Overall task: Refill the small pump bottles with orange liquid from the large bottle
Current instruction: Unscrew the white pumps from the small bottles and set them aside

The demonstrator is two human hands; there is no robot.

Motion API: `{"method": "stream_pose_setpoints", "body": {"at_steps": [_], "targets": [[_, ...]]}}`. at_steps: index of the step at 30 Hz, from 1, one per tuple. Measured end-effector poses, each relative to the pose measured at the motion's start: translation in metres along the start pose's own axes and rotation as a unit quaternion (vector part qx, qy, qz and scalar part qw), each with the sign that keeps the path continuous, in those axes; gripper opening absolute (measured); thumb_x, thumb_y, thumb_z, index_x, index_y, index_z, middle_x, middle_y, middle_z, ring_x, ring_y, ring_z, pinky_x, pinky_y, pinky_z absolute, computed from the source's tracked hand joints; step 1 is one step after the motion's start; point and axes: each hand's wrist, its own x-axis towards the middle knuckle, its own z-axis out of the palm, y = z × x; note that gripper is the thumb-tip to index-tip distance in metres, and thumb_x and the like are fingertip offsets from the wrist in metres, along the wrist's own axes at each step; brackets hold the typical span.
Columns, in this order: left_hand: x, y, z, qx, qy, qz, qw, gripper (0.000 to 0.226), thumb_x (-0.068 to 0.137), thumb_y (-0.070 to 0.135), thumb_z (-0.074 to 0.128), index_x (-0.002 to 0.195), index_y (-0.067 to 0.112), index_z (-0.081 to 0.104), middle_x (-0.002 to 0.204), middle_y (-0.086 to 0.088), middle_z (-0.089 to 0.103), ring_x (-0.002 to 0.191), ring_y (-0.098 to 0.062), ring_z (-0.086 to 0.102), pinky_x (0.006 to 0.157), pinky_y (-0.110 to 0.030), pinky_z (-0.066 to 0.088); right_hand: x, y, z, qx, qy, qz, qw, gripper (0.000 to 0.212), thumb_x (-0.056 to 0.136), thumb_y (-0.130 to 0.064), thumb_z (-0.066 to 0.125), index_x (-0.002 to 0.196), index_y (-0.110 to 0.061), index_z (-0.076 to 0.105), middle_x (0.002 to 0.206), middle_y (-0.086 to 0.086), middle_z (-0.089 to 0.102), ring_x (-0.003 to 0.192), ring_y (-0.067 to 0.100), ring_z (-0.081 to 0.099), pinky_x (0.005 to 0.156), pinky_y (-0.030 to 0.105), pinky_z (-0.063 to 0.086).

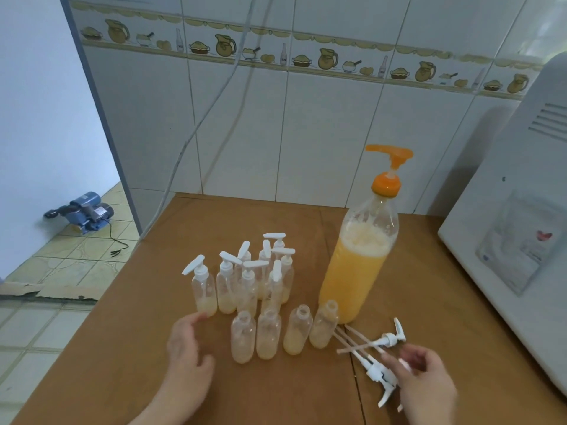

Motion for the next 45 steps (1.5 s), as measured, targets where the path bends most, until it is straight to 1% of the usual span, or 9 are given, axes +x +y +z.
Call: {"method": "stream_pose_setpoints", "body": {"at_steps": [3, 8, 14, 19, 22, 28, 32, 40, 45], "targets": [[0.029, -0.006, -0.015, -0.026, 0.093, -0.062, 0.993, 0.065, 0.077, -0.004, 0.065, 0.133, 0.01, 0.036, 0.134, -0.008, 0.037, 0.125, -0.029, 0.037, 0.107, -0.044, 0.033, 0.004, 0.01, 0.007, -0.045, -0.046, -0.028, 0.998, 0.04, 0.062, -0.013, 0.087, 0.094, -0.018, 0.063, 0.094, 0.002, 0.066, 0.096, 0.019, 0.056, 0.089, 0.032, 0.039], [0.066, 0.012, -0.019, -0.11, -0.006, -0.09, 0.99, 0.075, 0.08, 0.014, 0.074, 0.141, 0.021, 0.033, 0.137, 0.006, 0.039, 0.128, -0.017, 0.04, 0.101, -0.031, 0.034, 0.0, 0.01, 0.007, -0.079, -0.016, -0.109, 0.991, 0.034, 0.069, -0.03, 0.082, 0.097, -0.025, 0.063, 0.093, -0.006, 0.06, 0.108, 0.02, 0.049, 0.092, 0.038, 0.04], [0.072, 0.017, -0.013, -0.047, -0.009, -0.086, 0.995, 0.042, 0.09, 0.027, 0.061, 0.127, 0.016, 0.046, 0.126, -0.005, 0.054, 0.112, -0.022, 0.051, 0.088, -0.034, 0.039, -0.018, -0.016, 0.004, 0.036, 0.028, -0.163, 0.986, 0.015, 0.082, -0.027, 0.069, 0.093, -0.029, 0.059, 0.09, -0.018, 0.059, 0.104, 0.015, 0.049, 0.076, 0.023, 0.036], [0.035, 0.042, -0.031, -0.191, 0.129, 0.025, 0.973, 0.032, 0.087, 0.043, 0.062, 0.113, 0.032, 0.049, 0.101, 0.007, 0.058, 0.103, -0.021, 0.057, 0.079, -0.032, 0.042, -0.051, -0.065, 0.012, 0.075, 0.005, -0.249, 0.966, 0.014, 0.079, -0.043, 0.067, 0.09, -0.039, 0.059, 0.089, -0.012, 0.063, 0.091, 0.012, 0.057, 0.07, 0.013, 0.041], [0.006, 0.06, -0.043, -0.145, 0.131, 0.144, 0.97, 0.04, 0.07, 0.061, 0.06, 0.107, 0.048, 0.053, 0.106, 0.013, 0.059, 0.098, -0.001, 0.058, 0.078, -0.024, 0.047, -0.088, -0.113, 0.018, 0.069, -0.072, -0.332, 0.938, 0.031, 0.073, -0.061, 0.059, 0.093, -0.037, 0.064, 0.085, -0.016, 0.062, 0.081, 0.002, 0.056, 0.067, 0.01, 0.041], [-0.023, 0.09, -0.035, -0.106, 0.053, 0.282, 0.952, 0.048, 0.07, 0.068, 0.062, 0.115, 0.052, 0.057, 0.104, 0.019, 0.063, 0.093, -0.003, 0.063, 0.079, -0.01, 0.047, -0.133, -0.165, 0.045, 0.128, -0.315, -0.196, 0.92, 0.028, 0.073, -0.045, 0.072, 0.087, -0.02, 0.068, 0.078, 0.004, 0.067, 0.065, 0.004, 0.056, 0.061, 0.02, 0.05], [-0.034, 0.092, -0.039, -0.282, -0.007, 0.218, 0.934, 0.049, 0.057, 0.07, 0.073, 0.101, 0.049, 0.069, 0.096, 0.002, 0.073, 0.086, -0.013, 0.07, 0.076, -0.024, 0.056, -0.124, -0.172, 0.035, 0.147, -0.404, -0.148, 0.891, 0.018, 0.08, -0.027, 0.07, 0.098, -0.028, 0.071, 0.09, -0.008, 0.071, 0.081, 0.001, 0.066, 0.064, 0.012, 0.05], [-0.046, 0.101, -0.036, -0.315, -0.043, 0.215, 0.923, 0.04, 0.059, 0.067, 0.073, 0.094, 0.047, 0.071, 0.087, 0.002, 0.075, 0.081, -0.015, 0.072, 0.072, -0.022, 0.055, -0.125, -0.173, 0.031, 0.219, -0.426, -0.127, 0.868, 0.06, 0.062, -0.024, 0.076, 0.117, -0.037, 0.055, 0.101, -0.005, 0.072, 0.102, 0.009, 0.065, 0.085, 0.026, 0.05], [-0.045, 0.105, -0.032, -0.374, 0.026, 0.172, 0.911, 0.049, 0.052, 0.073, 0.072, 0.092, 0.044, 0.072, 0.085, 0.001, 0.075, 0.07, -0.009, 0.07, 0.059, -0.019, 0.054, -0.113, -0.174, 0.023, 0.224, -0.356, -0.109, 0.901, 0.066, 0.056, -0.022, 0.078, 0.118, -0.029, 0.057, 0.09, -0.001, 0.071, 0.092, 0.012, 0.066, 0.062, 0.009, 0.049]]}}
